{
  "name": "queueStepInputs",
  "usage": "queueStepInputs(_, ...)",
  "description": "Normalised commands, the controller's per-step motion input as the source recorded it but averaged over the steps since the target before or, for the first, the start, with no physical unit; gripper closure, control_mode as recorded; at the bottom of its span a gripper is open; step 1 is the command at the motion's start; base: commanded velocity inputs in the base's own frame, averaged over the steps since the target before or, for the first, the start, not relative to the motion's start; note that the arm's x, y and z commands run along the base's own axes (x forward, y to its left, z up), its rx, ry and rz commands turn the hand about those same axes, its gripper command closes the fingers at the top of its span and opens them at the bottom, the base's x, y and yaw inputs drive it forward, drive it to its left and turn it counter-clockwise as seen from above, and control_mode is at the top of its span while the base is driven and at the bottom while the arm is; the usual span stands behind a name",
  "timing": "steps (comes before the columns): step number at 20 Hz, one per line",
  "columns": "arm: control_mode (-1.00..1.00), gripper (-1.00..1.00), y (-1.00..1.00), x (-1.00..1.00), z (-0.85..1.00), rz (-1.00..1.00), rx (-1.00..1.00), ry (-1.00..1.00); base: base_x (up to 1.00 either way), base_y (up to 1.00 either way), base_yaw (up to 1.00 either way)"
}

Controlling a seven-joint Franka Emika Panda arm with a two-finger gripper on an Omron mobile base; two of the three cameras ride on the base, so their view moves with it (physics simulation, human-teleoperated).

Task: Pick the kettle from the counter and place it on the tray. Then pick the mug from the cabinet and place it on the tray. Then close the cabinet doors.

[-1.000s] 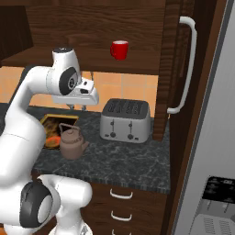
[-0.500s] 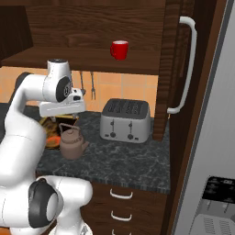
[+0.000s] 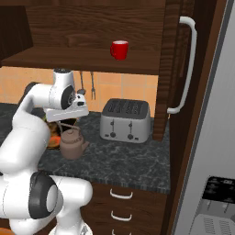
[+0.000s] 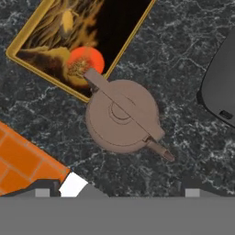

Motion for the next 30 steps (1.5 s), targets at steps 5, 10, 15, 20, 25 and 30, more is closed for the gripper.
queueStepInputs(5,-1.0,-1.0,0.01,0.47,-0.34,0.0,0.0,0.0,0.0,0.0,0.0)
queueStepInputs(10,-1.0,-1.0,0.14,0.06,-0.27,0.01,0.0,0.0,0.0,0.0,0.0)
queueStepInputs(15,-1.0,-1.0,0.11,0.0,-0.22,0.04,0.0,0.0,0.0,0.0,0.0)
queueStepInputs(20,-1.0,-1.0,0.0,0.03,-0.18,0.01,0.0,0.0,0.0,0.0,0.0)
queueStepInputs(25,-1.0,-1.0,0.0,0.04,-0.12,0.0,0.01,0.0,0.0,0.0,0.0)
queueStepInputs(30,-1.0,-1.0,-0.01,0.03,-0.02,0.02,0.07,-0.01,0.0,0.0,0.0)
